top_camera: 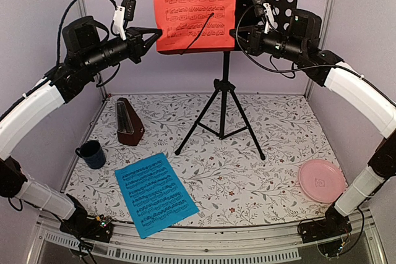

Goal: Set up the instrument practice props

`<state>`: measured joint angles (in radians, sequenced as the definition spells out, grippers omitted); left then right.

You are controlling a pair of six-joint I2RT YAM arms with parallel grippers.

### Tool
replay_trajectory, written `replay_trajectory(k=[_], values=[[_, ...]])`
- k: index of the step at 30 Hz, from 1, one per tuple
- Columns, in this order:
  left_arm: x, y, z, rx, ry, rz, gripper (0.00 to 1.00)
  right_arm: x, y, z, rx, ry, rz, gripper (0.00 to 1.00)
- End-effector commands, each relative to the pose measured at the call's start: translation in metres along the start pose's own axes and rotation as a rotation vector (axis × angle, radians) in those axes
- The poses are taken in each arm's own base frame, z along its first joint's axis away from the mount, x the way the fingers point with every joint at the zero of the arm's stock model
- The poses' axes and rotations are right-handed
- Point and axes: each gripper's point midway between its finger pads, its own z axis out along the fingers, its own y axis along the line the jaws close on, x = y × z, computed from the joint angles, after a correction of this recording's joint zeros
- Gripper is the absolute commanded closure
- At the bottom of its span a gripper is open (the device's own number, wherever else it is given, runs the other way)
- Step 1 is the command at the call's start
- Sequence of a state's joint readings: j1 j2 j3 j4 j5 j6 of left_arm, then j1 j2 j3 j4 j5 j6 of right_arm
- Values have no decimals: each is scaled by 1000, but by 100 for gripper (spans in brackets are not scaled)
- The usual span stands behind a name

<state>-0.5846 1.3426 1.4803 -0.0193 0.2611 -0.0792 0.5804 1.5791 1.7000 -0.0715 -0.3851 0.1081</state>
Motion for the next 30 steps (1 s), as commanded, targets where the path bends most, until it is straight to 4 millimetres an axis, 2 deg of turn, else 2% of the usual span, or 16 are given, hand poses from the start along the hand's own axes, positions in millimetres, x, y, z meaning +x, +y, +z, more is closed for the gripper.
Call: replay_trajectory(k=[1,9,10,11,15,20,25,27,30], values=[[-13,7,-1,-37,-32,18,100,-4,-4,-8,36,-2,-12,100],[-16,16,-4,-91,-37,24,100,-14,-5,-7,46,-32,-32,100],[-17,17,-4,-95,-36,24,100,-14,-5,-6,41,-29,-31,99],[-17,17,-3,-96,-35,25,99,-13,-3,-5,32,-26,-32,92],[-18,14,-6,-82,-35,21,75,-15,6,-10,-6,-25,-48,63],[-24,9,-19,-81,-45,16,53,-26,15,-22,-29,-54,-58,43],[-12,15,-34,-140,-7,0,33,-28,30,-34,-86,-63,-66,32],[2,19,-39,-170,28,-16,27,-30,39,-41,-116,-72,-72,28],[25,27,-49,-226,87,-54,24,-27,49,-49,-152,-71,-81,23]])
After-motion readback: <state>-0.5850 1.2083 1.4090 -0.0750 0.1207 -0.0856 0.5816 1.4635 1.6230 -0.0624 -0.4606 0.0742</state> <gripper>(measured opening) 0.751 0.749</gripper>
